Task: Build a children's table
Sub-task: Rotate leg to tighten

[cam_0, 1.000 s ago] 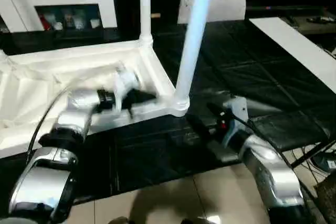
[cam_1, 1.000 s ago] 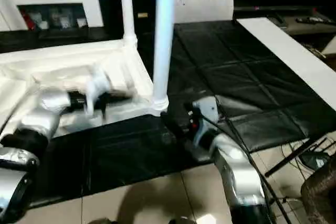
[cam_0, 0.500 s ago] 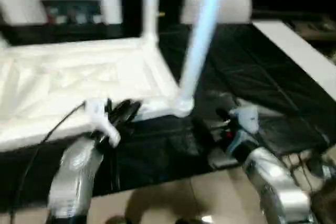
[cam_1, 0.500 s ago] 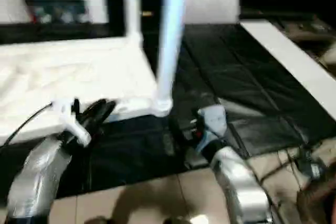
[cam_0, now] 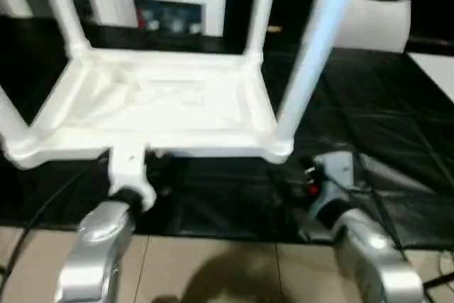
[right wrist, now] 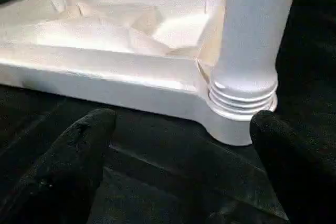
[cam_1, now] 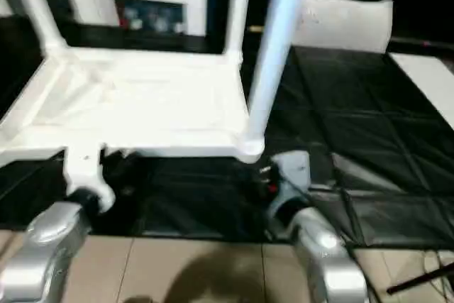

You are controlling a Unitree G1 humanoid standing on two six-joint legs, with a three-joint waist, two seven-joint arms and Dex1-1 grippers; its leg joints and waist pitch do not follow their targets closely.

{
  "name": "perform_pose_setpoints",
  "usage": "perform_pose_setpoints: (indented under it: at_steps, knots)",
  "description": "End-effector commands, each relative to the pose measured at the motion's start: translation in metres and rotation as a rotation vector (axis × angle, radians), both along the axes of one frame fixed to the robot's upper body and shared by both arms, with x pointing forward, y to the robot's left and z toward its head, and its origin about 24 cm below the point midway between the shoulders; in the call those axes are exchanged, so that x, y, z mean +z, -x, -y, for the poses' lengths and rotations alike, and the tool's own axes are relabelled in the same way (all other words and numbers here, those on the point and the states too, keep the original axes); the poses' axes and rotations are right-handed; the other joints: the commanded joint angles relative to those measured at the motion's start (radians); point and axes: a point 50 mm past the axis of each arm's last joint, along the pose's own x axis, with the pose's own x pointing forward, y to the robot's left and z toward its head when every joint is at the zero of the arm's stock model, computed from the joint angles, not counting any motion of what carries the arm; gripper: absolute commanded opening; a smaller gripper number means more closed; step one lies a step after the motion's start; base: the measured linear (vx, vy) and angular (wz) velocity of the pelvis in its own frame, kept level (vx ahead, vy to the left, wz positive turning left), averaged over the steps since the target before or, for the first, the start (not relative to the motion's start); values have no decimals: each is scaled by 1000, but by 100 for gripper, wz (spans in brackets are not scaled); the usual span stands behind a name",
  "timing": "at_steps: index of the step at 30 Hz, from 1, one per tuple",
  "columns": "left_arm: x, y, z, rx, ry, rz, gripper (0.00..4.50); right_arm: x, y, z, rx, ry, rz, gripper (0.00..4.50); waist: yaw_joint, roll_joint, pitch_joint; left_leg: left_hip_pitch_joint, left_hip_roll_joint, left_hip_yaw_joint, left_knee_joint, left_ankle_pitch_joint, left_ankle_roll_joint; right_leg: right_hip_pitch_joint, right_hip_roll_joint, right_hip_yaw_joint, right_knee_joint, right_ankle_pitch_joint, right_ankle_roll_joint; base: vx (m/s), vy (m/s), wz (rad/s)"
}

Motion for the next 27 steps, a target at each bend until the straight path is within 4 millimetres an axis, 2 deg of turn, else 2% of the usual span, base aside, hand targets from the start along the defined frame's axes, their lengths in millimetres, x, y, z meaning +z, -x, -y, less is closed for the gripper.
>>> perform_pose_setpoints:
  at_steps: [1, 2, 3, 4, 6, 8, 12, 14, 16, 18, 20, 22, 23, 24, 25, 26, 27]
  knots:
    - [11, -3, 11, -28, 18, 81, 153, 1, 2, 9, -44, 43, 18, 450, -17, 21, -38, -14, 128, -35, -115, -62, 142, 57, -118, 93, -67, -130, -127, -92, 28, -10]
    - [12, -3, 11, -28, 19, 92, 153, 1, 2, 8, -46, 43, 17, 450, -20, 14, -31, -13, 111, -24, -115, -217, 64, 57, -129, 96, -100, -332, -91, -69, 4, -6]
    - [13, -4, 11, -33, 21, 94, 153, 2, 1, 7, -47, 41, 17, 450, -27, 10, -28, -5, 99, -17, -111, -281, 20, 47, -133, 95, -123, -488, -50, -69, 4, -6]
    - [13, -4, 12, -38, 24, 91, 153, 3, 1, 7, -48, 41, 21, 450, -31, 5, -26, 2, 93, -13, -107, -302, 6, 35, -131, 92, -136, -578, -10, -55, -12, -2]
    - [15, -4, 14, -44, 28, 88, 153, 5, -1, 6, -55, 39, 31, 450, -43, -3, -29, -8, 89, -13, -109, -289, 1, 40, -127, 82, -145, -617, 38, 0, 0, 0]
    - [15, -4, 14, -44, 27, 89, 153, 5, -1, 7, -61, 37, 33, 450, -49, 0, -33, -10, 90, -12, -110, -257, 9, 40, -125, 78, -148, -576, 50, 0, 0, 0]
    - [16, -3, 13, -40, 35, 98, 153, 6, 0, 9, -81, 36, 29, 450, -53, 2, -32, -7, 92, -9, -113, -237, 21, 33, -121, 77, -150, -535, 40, 0, 0, 0]
    - [16, -2, 13, -41, 36, 98, 153, 6, 2, 9, -78, 35, 31, 450, -51, 7, -34, -11, 97, -11, -116, -222, 24, 36, -121, 80, -142, -487, 24, 0, 0, 0]
    - [17, -1, 12, -42, 40, 99, 153, 6, 2, 9, -78, 36, 31, 450, -51, 9, -39, -15, 107, -13, -121, -195, 32, 38, -119, 87, -126, -383, -17, 0, 0, 0]
    - [17, 0, 13, -46, 47, 99, 153, 6, 2, 9, -83, 37, 34, 450, -51, 9, -43, -15, 107, -9, -121, -186, 35, 37, -118, 92, -118, -334, -43, 0, 0, 0]
    - [17, 0, 12, -48, 47, 99, 153, 6, 2, 9, -87, 35, 36, 450, -50, 10, -48, -17, 109, -7, -119, -132, 42, 40, -118, 97, -107, -244, -74, 54, 5, 2]
    - [17, 1, 13, -56, 55, 102, 153, 8, 2, 10, -91, 34, 43, 450, -48, 8, -57, -19, 110, -5, -111, -10, 69, 46, -118, 99, -84, -77, -119, 52, -1, 1]
    - [17, 1, 14, -59, 57, 104, 153, 8, 3, 11, -90, 33, 45, 450, -49, 8, -57, -19, 110, -4, -111, 8, 77, 47, -118, 99, -81, -53, -128, 0, 0, 0]
    - [17, 1, 14, -60, 58, 105, 153, 8, 3, 11, -88, 36, 47, 450, -48, 8, -55, -13, 109, 0, -115, -45, 80, 52, -118, 96, -83, -94, -136, 0, 0, 0]
    - [17, 1, 14, -60, 58, 105, 153, 8, 3, 11, -86, 38, 49, 450, -48, 8, -50, -7, 107, 4, -122, -146, 71, 57, -116, 93, -94, -214, -131, 0, 0, 0]
    - [18, 1, 14, -61, 58, 105, 153, 9, 3, 11, -86, 38, 50, 450, -48, 7, -47, -3, 103, 8, -124, -202, 67, 59, -114, 90, -104, -293, -121, 0, 0, 0]
    - [18, 1, 15, -68, 59, 108, 153, 9, 4, 12, -88, 41, 53, 450, -48, 6, -42, 3, 99, 11, -127, -260, 61, 62, -112, 87, -117, -414, -101, 0, 0, 0]
